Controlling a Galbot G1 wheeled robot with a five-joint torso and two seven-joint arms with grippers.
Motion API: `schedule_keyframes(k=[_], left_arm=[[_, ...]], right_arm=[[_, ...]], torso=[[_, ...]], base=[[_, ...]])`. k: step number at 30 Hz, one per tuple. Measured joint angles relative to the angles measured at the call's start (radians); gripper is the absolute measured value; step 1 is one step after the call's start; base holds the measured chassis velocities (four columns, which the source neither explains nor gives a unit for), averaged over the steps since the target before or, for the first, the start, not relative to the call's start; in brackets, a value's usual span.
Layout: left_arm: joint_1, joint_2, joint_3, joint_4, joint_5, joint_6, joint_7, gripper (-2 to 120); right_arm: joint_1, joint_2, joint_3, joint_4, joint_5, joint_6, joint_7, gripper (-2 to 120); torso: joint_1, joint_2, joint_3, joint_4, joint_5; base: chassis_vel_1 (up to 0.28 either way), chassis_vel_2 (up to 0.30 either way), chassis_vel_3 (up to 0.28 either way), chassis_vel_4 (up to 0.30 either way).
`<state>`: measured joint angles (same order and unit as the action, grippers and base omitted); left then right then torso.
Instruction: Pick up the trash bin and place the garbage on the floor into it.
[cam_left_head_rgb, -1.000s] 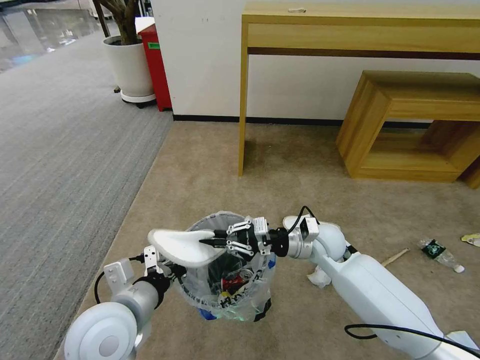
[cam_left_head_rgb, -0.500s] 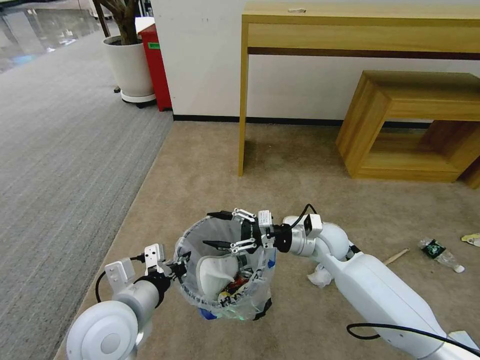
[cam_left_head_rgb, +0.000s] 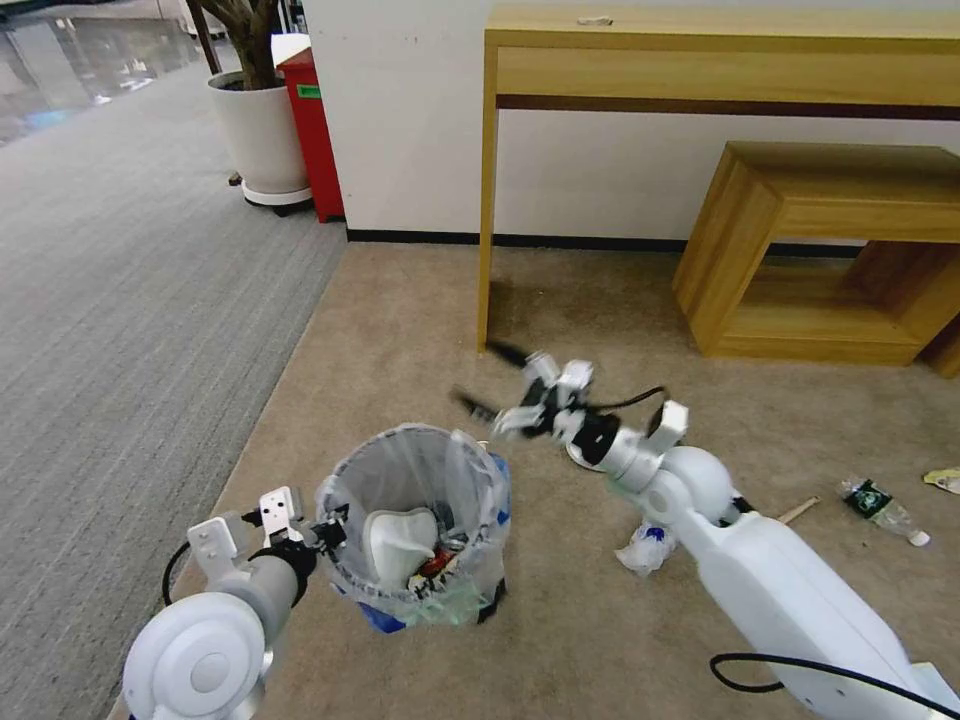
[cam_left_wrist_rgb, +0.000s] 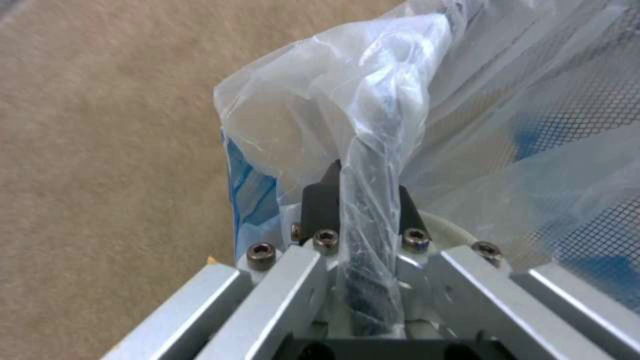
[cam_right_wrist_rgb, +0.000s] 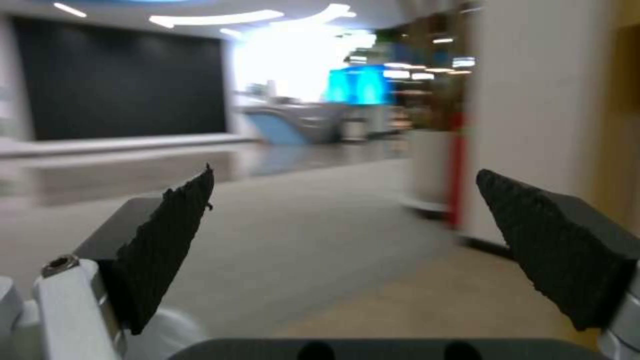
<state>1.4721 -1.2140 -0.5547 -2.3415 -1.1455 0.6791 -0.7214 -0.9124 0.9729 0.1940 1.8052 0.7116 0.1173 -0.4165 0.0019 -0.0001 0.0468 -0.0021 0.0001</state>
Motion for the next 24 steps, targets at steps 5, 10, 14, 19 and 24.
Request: schedule_keyframes(k=[5, 10, 14, 19, 24], left_arm=[[-0.006, -0.023, -0.026, -0.013, -0.001, 0.001, -0.023, 1], [-0.009, -0.063, -0.050, -0.028, 0.012, 0.002, -0.037, 1], [0.002, -0.071, -0.077, -0.040, 0.053, -0.006, -0.037, 1], [0.025, -0.060, -0.121, -0.057, 0.111, -0.013, -0.038, 1], [0.031, -0.060, -0.156, -0.056, 0.184, -0.022, -0.032, 1]], right_arm=[[-0.079, -0.005, 0.133, 0.022, -0.059, 0.006, 0.051, 100], [-0.181, 0.032, 0.257, 0.048, -0.123, 0.028, 0.184, 100], [-0.265, 0.091, 0.339, 0.067, -0.160, 0.030, 0.270, 100], [-0.337, 0.152, 0.388, 0.076, -0.209, 0.051, 0.322, 100], [-0.350, 0.178, 0.391, 0.078, -0.216, 0.072, 0.350, 100]], torso=[[0.000, 0.000, 0.000, 0.0000, 0.0001], [0.000, 0.000, 0.000, 0.0000, 0.0000], [0.000, 0.000, 0.000, 0.0001, -0.0001], [0.000, 0.000, 0.000, 0.0000, -0.0002], [0.000, 0.000, 0.000, 0.0001, -0.0002]], base=[[0.000, 0.000, 0.000, 0.000], [0.000, 0.000, 0.000, 0.000], [0.000, 0.000, 0.000, 0.000], [0.000, 0.000, 0.000, 0.000], [0.000, 0.000, 0.000, 0.000]])
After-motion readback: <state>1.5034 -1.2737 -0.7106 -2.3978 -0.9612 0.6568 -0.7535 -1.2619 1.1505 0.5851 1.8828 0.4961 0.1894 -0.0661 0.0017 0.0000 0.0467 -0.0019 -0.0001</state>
